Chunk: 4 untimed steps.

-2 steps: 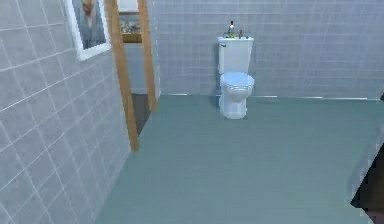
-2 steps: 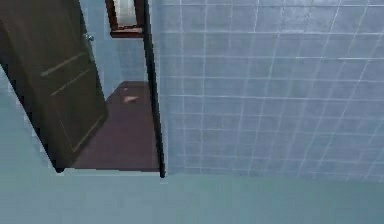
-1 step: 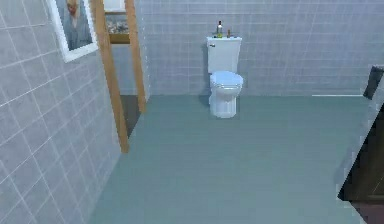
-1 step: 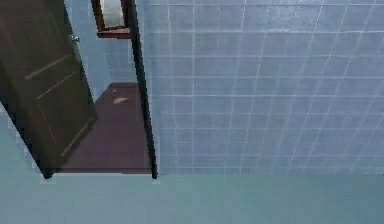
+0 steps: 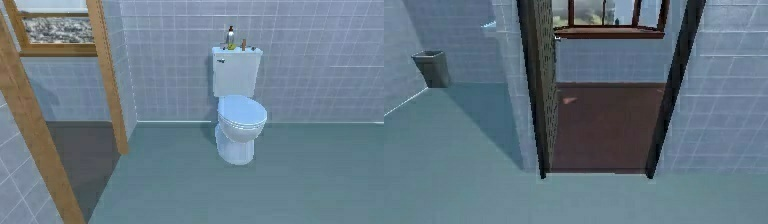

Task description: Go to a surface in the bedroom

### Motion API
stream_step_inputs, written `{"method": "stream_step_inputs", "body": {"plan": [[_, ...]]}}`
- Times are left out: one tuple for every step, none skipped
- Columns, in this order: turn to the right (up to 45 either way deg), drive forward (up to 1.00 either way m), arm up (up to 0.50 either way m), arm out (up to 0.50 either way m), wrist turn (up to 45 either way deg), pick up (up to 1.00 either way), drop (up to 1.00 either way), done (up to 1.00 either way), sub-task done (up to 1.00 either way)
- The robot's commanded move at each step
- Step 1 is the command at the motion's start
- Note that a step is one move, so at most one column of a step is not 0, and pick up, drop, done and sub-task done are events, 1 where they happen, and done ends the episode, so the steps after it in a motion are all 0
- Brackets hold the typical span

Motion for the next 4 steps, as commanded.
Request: {"method": "stream_step_inputs", "body": {"plan": [[3.0,0.00,0.00,0.00,0.0,0.00,0.00,0.00,0.00],[0.0,1.00,0.00,0.00,0.0,0.00,0.00,0.00,0.00],[12.0,0.00,0.00,0.00,0.0,0.00,0.00,0.00,0.00],[0.0,0.05,0.00,0.00,0.0,0.00,0.00,0.00,0.00]]}}
